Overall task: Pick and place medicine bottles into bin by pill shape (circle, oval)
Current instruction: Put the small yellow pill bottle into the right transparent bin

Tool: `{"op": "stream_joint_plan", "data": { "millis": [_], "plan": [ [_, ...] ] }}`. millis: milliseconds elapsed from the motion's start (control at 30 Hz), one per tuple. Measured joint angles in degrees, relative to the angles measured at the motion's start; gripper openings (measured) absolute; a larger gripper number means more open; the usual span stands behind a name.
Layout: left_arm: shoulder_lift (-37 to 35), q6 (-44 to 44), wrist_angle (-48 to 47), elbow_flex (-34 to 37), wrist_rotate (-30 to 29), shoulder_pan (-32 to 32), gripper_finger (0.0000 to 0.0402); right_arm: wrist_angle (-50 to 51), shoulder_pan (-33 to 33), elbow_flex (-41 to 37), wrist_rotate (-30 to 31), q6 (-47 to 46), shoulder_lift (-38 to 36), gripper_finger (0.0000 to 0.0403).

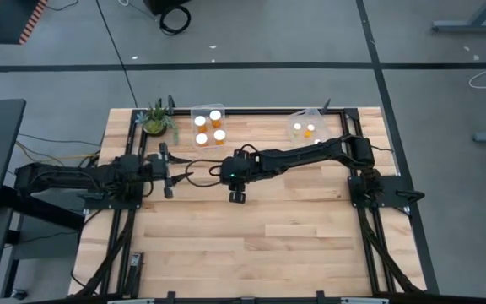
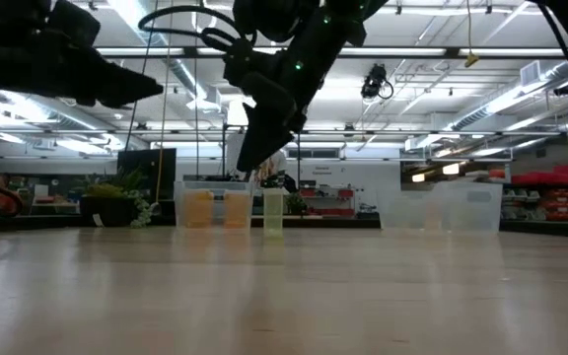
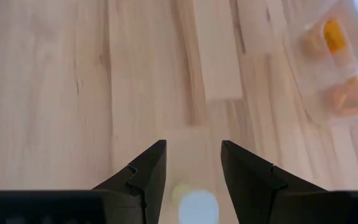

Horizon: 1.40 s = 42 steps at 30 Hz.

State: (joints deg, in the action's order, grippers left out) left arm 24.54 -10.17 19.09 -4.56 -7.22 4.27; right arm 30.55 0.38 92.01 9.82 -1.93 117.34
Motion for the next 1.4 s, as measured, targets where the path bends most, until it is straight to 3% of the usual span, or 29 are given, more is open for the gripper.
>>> {"op": "stream_joint_plan", "data": {
  "millis": [167,600,1400],
  "plan": [
    [-0.6,-0.6,7.8,4.1,0.5,0.0,0.0197,0.6,-0.2,0.0,0.1,0.2,0.4,0.0165],
    [-0.7,-3.9,8.1,4.1,0.9,-0.8,0.0194,0.6,-1.3,-1.8,-0.6,-0.4,0.3,0.0222],
    [-0.5,-0.9,8.4,4.1,0.9,-0.8,0.0194,0.1,-2.5,-5.2,-2.8,-6.9,0.3,0.0201]
  ]
}}
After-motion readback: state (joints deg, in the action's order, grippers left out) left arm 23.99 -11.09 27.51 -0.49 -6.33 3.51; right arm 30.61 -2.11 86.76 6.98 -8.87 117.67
